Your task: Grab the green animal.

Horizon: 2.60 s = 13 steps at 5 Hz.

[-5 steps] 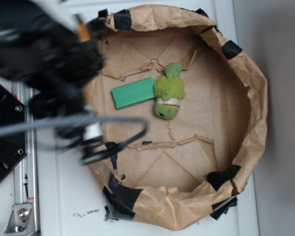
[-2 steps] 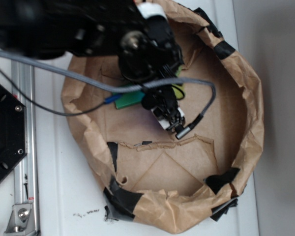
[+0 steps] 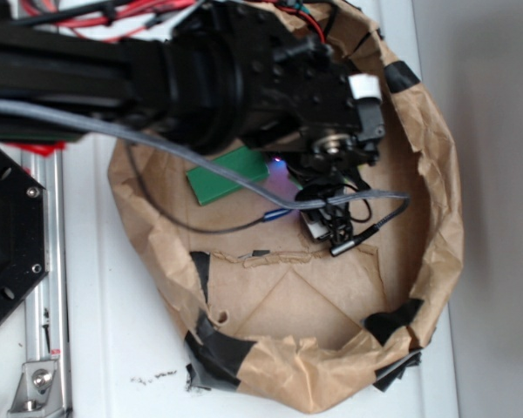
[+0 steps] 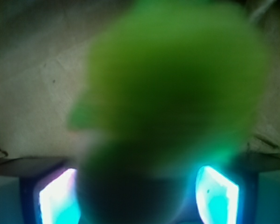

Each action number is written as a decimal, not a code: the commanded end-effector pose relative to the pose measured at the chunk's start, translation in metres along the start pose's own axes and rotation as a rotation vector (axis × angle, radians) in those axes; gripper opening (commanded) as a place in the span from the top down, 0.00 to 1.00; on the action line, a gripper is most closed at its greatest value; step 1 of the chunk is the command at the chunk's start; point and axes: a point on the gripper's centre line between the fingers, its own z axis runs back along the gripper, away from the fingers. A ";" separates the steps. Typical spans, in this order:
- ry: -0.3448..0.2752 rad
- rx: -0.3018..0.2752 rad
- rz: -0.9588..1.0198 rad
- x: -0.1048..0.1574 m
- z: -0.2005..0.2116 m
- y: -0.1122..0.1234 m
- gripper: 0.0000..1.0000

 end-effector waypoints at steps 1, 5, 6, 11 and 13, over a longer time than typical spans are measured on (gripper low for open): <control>0.065 0.032 -0.172 -0.004 0.047 0.011 1.00; -0.173 -0.127 0.045 -0.017 0.107 0.030 0.00; -0.177 -0.148 0.070 -0.001 0.075 0.017 0.00; 0.146 0.030 -0.337 0.001 0.053 0.007 1.00; 0.022 0.084 -0.595 -0.035 0.149 0.001 1.00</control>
